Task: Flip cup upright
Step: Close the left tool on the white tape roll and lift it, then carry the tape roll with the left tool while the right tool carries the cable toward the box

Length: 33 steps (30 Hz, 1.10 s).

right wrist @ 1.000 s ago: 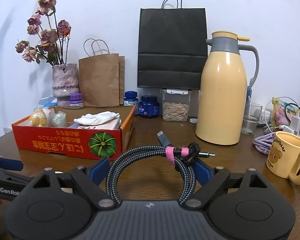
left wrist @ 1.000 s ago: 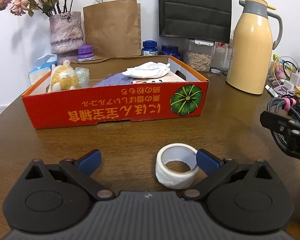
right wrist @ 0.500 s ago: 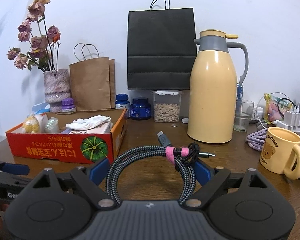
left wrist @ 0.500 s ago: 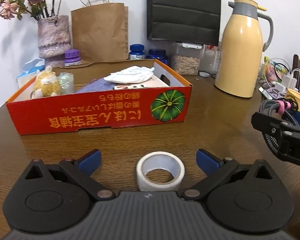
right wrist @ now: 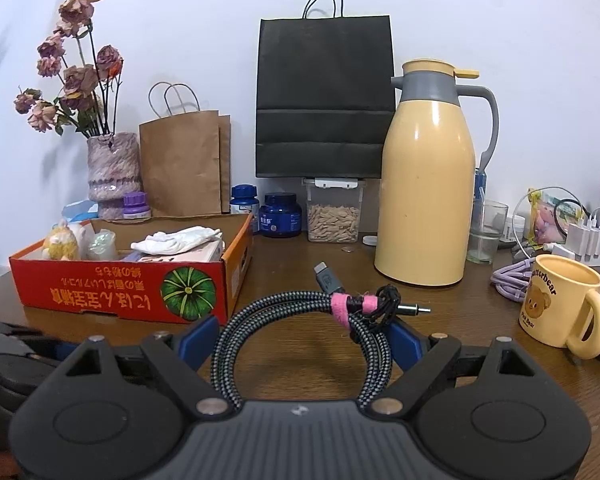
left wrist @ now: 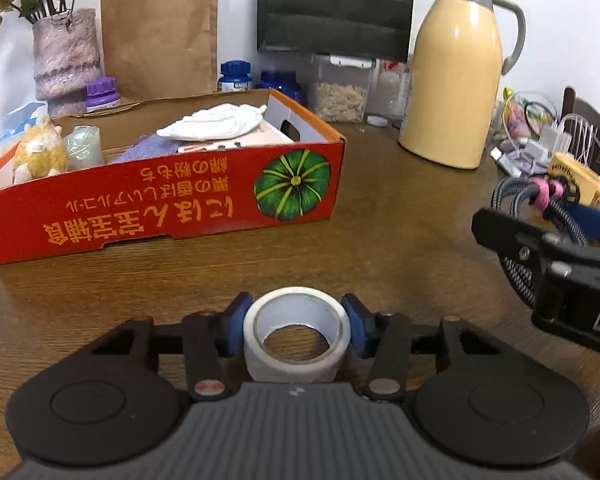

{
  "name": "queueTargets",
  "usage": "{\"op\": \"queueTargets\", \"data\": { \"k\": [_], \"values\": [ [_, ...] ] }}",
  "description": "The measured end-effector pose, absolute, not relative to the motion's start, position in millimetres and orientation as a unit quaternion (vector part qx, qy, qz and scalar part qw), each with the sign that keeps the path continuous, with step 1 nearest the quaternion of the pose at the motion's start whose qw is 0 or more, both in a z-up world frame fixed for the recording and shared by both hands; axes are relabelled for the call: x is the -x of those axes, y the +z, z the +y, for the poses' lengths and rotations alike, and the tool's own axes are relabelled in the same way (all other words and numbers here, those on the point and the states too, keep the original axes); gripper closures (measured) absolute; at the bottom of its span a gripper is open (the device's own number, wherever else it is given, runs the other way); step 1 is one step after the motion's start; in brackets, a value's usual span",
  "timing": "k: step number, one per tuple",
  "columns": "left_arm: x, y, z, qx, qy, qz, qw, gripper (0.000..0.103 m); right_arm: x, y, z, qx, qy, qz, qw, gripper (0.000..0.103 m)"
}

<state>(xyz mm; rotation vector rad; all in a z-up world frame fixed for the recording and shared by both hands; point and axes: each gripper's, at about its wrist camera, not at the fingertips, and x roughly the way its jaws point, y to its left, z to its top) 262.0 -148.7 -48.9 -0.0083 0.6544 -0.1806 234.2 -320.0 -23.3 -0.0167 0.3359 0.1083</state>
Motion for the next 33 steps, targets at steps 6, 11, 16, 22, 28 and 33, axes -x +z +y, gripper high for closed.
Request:
{"op": "queueTargets", "data": {
  "k": [6,11,16,22,28,33],
  "values": [
    [-257,-43,-141,0.008,-0.082,0.310,0.947,0.053,-233,-24,-319,0.010,0.053,0.166,0.985,0.015],
    [-253,-36,-136,0.004,-0.070,0.295,0.953,0.053,-234,-25,-318,0.011,0.049,0.164,0.985,0.015],
    [-249,-30,-125,0.010,-0.056,0.282,0.958,0.053,-232,-25,-314,0.009,0.047,0.160,0.986,0.015],
    [-243,-23,-109,0.019,-0.039,0.266,0.963,0.053,-227,-24,-305,0.005,0.053,0.155,0.986,0.015],
    [-236,-13,-87,0.037,-0.018,0.248,0.968,0.053,-222,-22,-291,-0.002,0.062,0.151,0.987,0.015],
    [-231,-6,-70,0.048,-0.006,0.236,0.971,0.053,-219,-19,-277,-0.006,0.070,0.147,0.987,0.015]
  ]
}}
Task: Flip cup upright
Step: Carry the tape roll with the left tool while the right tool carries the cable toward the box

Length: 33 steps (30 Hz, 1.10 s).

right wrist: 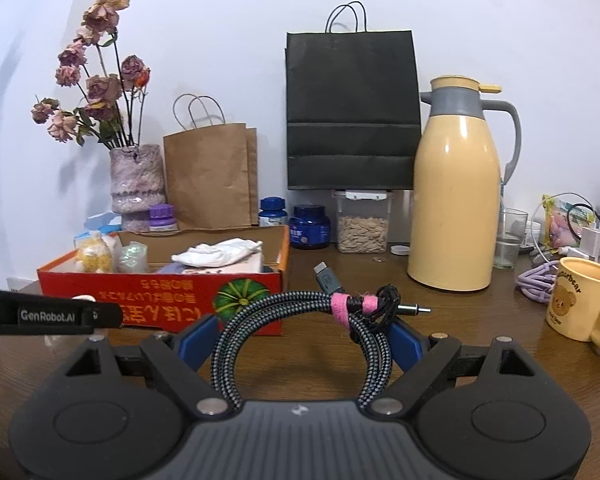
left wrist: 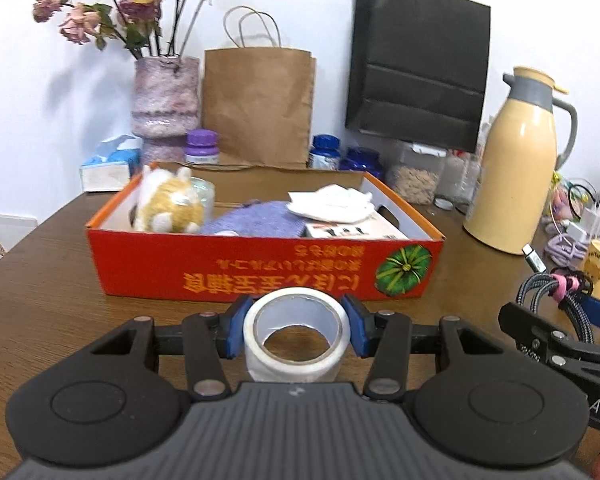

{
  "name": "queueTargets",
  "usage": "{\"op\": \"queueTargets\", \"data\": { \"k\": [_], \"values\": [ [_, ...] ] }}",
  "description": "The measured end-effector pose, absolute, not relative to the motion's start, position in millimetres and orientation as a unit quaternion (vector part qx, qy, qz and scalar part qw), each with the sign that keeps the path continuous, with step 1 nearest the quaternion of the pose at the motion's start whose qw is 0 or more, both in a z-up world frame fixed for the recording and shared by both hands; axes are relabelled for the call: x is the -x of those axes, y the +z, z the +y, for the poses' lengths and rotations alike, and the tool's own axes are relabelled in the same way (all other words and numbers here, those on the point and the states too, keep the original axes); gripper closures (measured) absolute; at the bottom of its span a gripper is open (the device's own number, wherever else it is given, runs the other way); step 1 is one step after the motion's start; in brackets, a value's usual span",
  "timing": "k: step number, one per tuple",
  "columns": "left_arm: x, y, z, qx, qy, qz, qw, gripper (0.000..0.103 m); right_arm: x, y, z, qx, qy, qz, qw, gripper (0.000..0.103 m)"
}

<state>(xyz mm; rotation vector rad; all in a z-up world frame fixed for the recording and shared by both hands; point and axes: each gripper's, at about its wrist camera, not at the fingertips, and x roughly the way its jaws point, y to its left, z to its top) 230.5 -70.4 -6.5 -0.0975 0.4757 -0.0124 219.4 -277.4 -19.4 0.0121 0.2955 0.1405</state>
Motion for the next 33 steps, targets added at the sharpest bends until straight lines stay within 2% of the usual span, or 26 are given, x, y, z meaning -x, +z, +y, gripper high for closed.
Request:
{"op": "queueTargets", "data": {
  "k": [17,33],
  "values": [
    [-225,31,-28,0.062,0.005,0.188,0.980,0.053,-227,5,-231,-0.013,0.096,0.130,0.987,0.015],
    [-254,56,-16,0.074,0.010,0.159,0.984,0.053,-259,30,-206,-0.017,0.105,0.112,0.988,0.015]
  ]
}}
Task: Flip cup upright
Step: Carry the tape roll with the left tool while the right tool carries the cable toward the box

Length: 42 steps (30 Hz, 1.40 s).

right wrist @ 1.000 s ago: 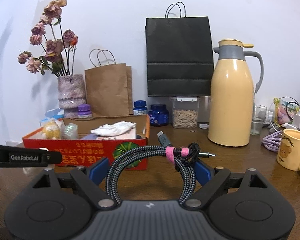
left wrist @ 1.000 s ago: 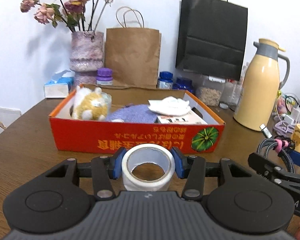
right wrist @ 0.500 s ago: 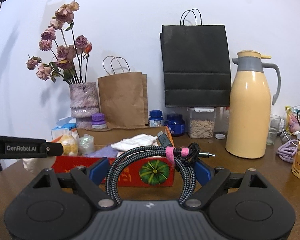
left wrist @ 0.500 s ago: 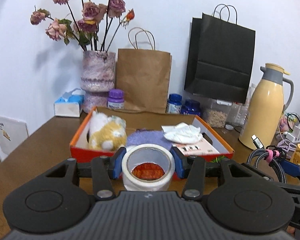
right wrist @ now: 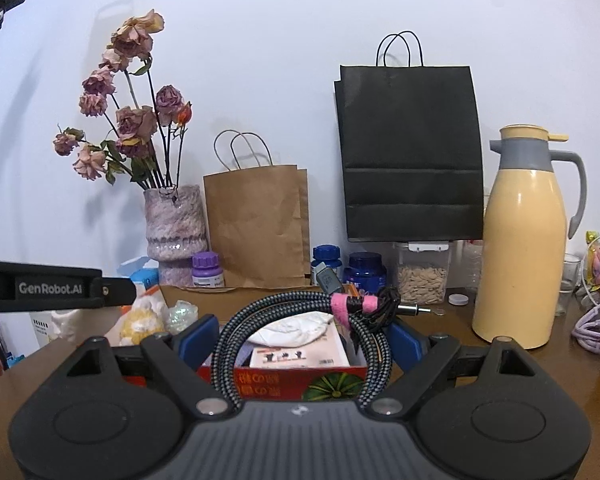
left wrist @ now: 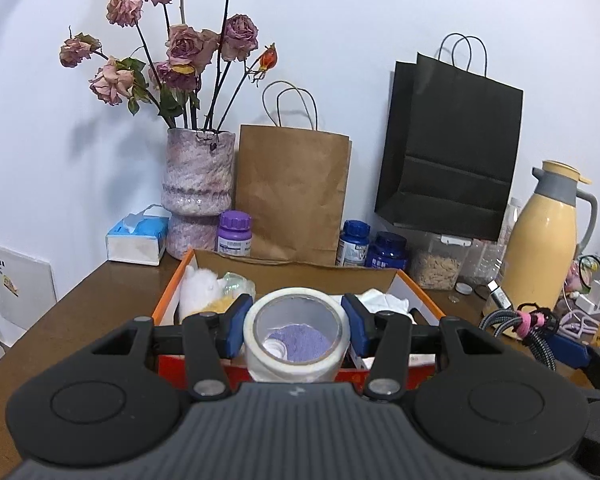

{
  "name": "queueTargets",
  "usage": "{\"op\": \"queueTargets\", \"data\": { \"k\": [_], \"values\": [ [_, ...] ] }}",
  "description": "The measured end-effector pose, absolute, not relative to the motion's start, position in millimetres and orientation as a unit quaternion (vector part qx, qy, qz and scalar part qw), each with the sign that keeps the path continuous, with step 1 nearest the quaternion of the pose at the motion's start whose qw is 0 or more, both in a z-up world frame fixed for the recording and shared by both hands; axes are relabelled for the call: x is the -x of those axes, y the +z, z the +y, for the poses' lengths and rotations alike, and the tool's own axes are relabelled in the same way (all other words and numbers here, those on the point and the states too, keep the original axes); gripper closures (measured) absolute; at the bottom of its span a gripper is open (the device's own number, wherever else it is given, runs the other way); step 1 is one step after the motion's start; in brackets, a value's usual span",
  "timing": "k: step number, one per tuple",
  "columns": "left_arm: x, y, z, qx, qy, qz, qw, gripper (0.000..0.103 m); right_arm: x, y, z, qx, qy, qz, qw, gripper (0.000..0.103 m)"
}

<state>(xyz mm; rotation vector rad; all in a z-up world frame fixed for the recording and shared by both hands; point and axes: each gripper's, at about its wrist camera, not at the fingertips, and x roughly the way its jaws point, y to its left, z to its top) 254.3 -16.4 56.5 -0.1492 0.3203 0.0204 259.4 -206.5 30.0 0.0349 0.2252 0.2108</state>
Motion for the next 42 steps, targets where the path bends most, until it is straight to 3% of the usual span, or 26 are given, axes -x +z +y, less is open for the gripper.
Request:
{"op": "queueTargets", "data": {
  "k": [42],
  "values": [
    [-398,36,9,0.051,0.041,0.179,0.982,0.053,-412,18,-176,-0.012,0.146,0.129,0.981,0.015]
  ]
}}
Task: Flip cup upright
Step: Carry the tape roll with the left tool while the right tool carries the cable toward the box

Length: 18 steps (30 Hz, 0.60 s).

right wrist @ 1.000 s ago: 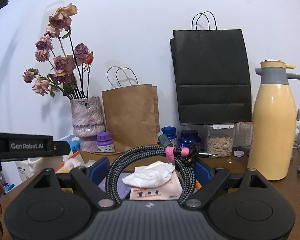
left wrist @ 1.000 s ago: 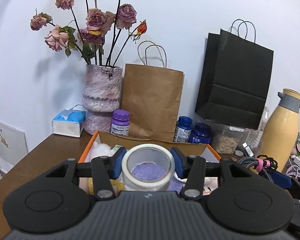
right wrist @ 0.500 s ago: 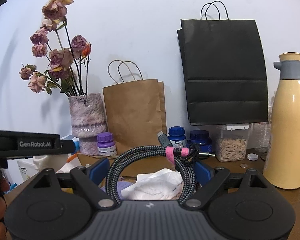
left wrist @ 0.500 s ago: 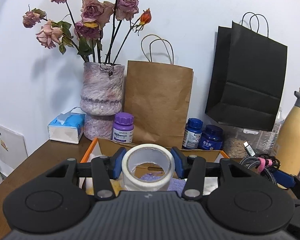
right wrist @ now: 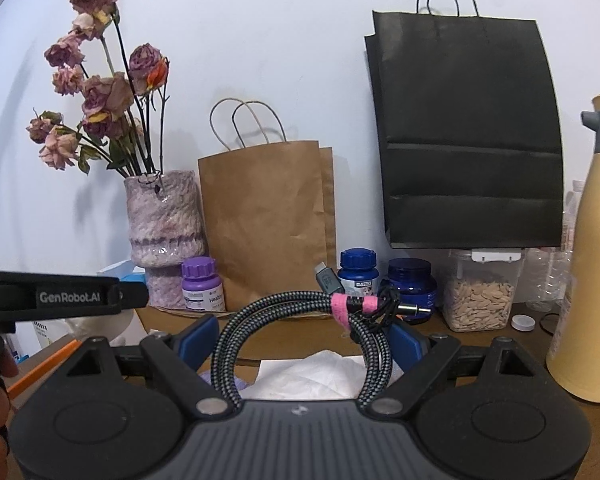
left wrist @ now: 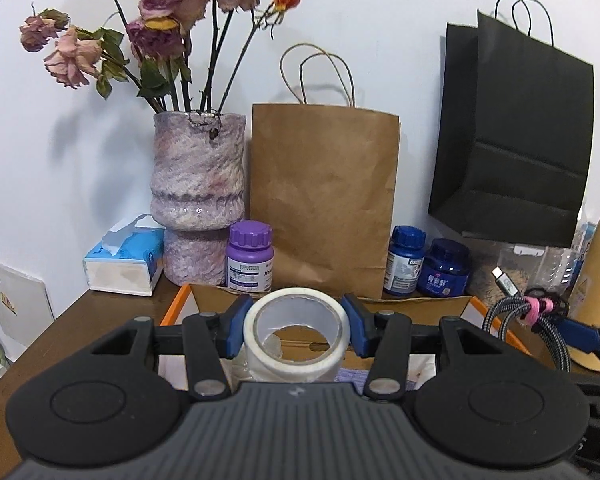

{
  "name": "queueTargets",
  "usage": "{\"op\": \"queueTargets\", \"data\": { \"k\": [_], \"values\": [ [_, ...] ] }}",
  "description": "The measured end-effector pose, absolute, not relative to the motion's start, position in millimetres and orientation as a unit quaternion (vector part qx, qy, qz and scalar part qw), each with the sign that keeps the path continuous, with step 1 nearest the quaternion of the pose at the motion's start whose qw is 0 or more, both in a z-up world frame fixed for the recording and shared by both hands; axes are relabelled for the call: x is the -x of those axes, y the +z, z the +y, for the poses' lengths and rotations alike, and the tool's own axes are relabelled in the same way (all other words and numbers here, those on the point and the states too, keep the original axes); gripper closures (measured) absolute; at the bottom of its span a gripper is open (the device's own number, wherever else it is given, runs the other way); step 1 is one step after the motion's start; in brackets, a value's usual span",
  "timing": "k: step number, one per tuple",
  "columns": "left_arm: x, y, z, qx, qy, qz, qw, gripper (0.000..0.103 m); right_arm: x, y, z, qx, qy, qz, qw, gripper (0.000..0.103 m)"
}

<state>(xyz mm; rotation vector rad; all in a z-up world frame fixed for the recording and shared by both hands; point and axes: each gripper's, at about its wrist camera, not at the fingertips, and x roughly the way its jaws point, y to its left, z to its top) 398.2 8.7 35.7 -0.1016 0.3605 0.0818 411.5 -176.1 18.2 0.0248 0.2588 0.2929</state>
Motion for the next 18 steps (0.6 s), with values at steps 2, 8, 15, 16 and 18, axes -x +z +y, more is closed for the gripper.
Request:
{"op": "queueTargets", "data": {
  "k": [2,8,15,16,18],
  "values": [
    [-403,33,9,0.046,0.042,0.182,0.981,0.053,-418,16,-173,-0.008,0.148,0.131,0.980,0.015],
    [-411,26,13,0.038,0.044,0.193,0.979,0.053,-428,10,-167,0.005,0.154,0.140,0.978,0.015],
    [-408,27,13,0.036,0.039,0.191,0.980,0.053,-425,8,-166,0.008,0.156,0.142,0.977,0.015],
    [-408,27,12,0.035,0.038,0.191,0.980,0.053,-425,8,-166,0.008,0.156,0.143,0.977,0.015],
    [-407,26,11,0.033,0.038,0.191,0.980,0.051,-426,7,-166,0.007,0.156,0.147,0.977,0.014]
  ]
}}
